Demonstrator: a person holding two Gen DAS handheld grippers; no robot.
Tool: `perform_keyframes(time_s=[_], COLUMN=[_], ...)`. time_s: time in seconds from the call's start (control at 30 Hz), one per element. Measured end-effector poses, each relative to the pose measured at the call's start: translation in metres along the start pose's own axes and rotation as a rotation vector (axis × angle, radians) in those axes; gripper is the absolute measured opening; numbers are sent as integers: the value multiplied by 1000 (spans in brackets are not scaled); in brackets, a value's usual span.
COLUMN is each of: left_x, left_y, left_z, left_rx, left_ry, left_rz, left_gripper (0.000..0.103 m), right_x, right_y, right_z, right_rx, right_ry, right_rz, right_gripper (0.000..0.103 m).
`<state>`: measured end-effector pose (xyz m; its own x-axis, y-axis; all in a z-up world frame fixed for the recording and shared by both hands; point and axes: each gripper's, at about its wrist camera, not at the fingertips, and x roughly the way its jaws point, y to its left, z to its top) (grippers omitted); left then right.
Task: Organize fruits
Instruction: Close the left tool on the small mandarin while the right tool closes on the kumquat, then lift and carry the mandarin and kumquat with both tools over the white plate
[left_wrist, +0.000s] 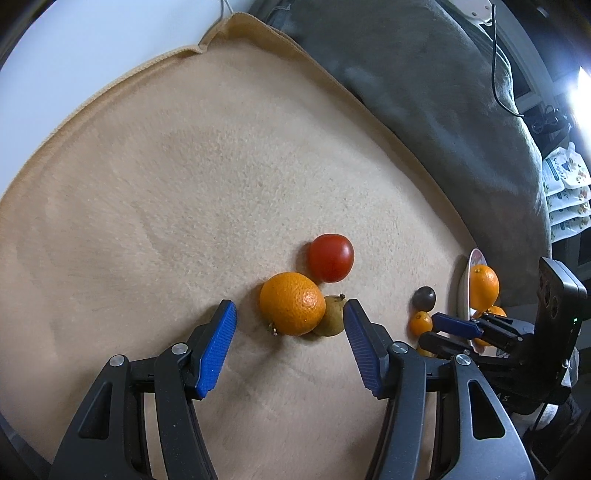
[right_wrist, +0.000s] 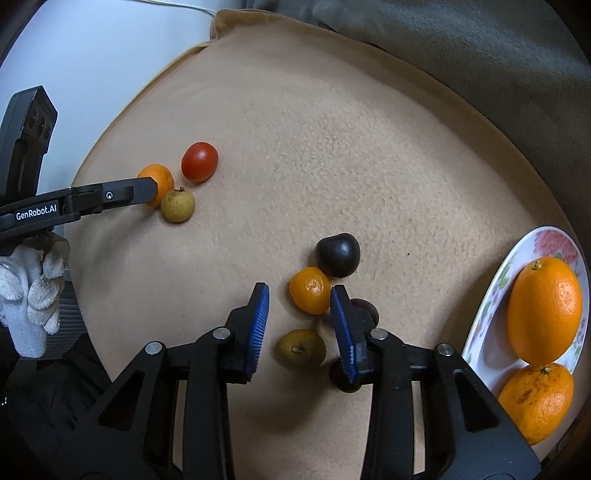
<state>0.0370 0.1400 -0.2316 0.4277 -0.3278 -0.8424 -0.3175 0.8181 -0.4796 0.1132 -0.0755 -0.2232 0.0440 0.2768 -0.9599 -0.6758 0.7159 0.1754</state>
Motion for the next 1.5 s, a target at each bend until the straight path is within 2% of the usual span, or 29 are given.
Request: perform_keyframes(time_s=[0.1,0.23,0.3,0.43,0.5,0.9,1.27,1.5], left_x=[0,1,2,3,3,7,-9,-15], left_y=[1,1,1,1,0,-8,-19,-37], left_z=[2,2,1,0,-1,-2,1,2], left_rx=[2,-2,-3,-4,-1,3,27,57], left_ry=[1,1,1,0,-3,-11,-40,-54], left_rz=[-4,-2,4,-3,0,7,3,-3], left_gripper=[58,49,40,36,36,35,35,35], right_x=[2,7,9,16,19,12,-17,-34], right_y=[0,2,3,6,6,0,-16,-19], right_z=[1,6,8,16,17,11,4,-14], right_rx=[-2,6,9,8,6,30,66,107], right_ry=[8,20,26,38,45,16,-46,-98], right_rz=[-10,-22,-30,-36,-43,-23,-14,-18], right_gripper=[36,36,35,34,26,25,25,25])
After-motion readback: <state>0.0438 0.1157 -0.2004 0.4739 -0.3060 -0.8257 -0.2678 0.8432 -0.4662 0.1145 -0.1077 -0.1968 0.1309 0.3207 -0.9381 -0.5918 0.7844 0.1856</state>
